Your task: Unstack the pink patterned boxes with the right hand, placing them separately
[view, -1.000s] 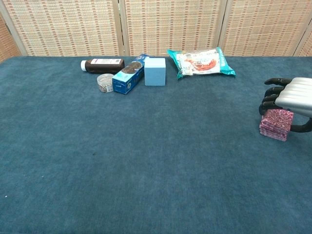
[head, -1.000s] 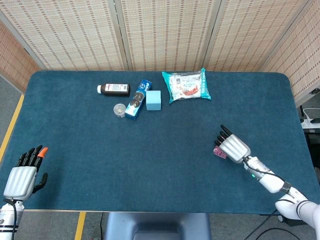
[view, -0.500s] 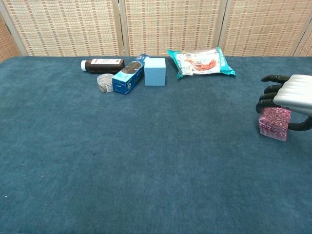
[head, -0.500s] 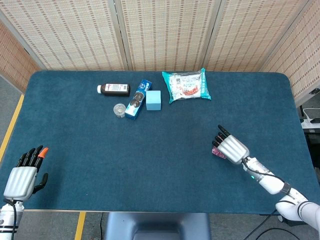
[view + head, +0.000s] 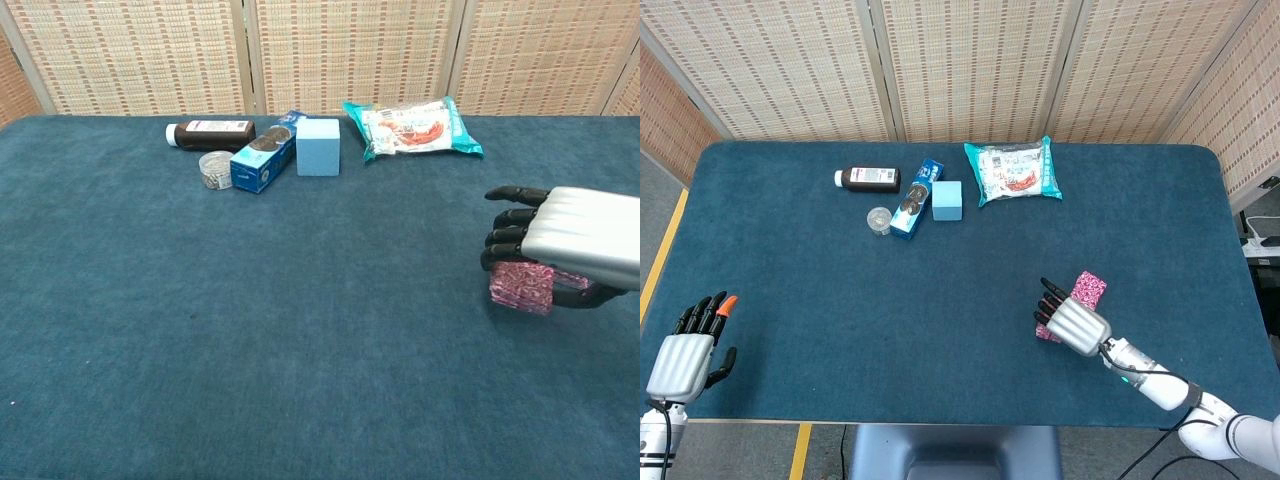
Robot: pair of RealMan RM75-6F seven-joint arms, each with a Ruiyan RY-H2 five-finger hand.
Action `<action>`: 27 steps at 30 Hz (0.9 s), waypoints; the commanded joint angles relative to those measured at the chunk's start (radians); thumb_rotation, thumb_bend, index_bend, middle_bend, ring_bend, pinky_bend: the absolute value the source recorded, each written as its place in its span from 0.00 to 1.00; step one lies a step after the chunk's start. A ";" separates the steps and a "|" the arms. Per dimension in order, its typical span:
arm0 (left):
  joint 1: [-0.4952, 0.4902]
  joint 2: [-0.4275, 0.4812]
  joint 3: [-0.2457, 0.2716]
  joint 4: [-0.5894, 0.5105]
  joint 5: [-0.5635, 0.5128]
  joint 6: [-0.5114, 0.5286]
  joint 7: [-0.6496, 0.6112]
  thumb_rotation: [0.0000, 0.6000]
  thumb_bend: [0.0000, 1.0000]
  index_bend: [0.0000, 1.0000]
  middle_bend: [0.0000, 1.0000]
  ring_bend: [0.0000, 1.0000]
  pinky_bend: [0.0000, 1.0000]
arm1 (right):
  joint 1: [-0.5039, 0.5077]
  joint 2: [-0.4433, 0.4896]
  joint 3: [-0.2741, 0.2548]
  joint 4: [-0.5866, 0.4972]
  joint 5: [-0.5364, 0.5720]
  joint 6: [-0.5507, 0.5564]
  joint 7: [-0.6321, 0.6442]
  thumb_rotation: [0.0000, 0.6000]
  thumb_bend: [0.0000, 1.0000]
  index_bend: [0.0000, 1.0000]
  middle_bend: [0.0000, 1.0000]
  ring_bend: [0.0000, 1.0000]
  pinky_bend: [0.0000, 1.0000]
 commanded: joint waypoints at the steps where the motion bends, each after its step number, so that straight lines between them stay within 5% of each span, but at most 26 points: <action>1: 0.001 0.001 0.003 -0.001 0.004 -0.001 -0.001 1.00 0.46 0.00 0.00 0.00 0.14 | 0.004 -0.028 0.000 -0.007 -0.006 -0.016 -0.024 1.00 0.25 0.65 0.45 0.22 0.00; 5: 0.001 0.005 0.008 -0.001 0.010 -0.004 -0.004 1.00 0.46 0.00 0.00 0.00 0.14 | 0.007 -0.049 0.006 -0.015 0.024 -0.067 -0.043 1.00 0.25 0.51 0.42 0.21 0.00; 8: -0.001 0.007 0.008 -0.002 0.010 -0.008 -0.006 1.00 0.47 0.00 0.00 0.00 0.14 | 0.007 -0.049 0.010 -0.021 0.041 -0.089 -0.051 1.00 0.25 0.22 0.23 0.13 0.00; 11: -0.005 0.007 0.005 0.002 0.001 -0.019 -0.011 1.00 0.46 0.00 0.00 0.00 0.14 | 0.000 -0.044 0.018 -0.032 0.059 -0.095 -0.072 1.00 0.25 0.02 0.08 0.04 0.00; 15: -0.011 0.005 0.001 0.003 -0.014 -0.032 -0.004 1.00 0.46 0.00 0.00 0.00 0.14 | -0.008 -0.020 0.021 -0.061 0.071 -0.089 -0.083 1.00 0.24 0.00 0.00 0.00 0.00; 27: -0.008 0.000 0.003 0.000 -0.012 -0.026 0.010 1.00 0.46 0.00 0.00 0.00 0.14 | -0.024 0.077 0.038 -0.086 0.093 -0.060 -0.079 1.00 0.23 0.00 0.00 0.00 0.00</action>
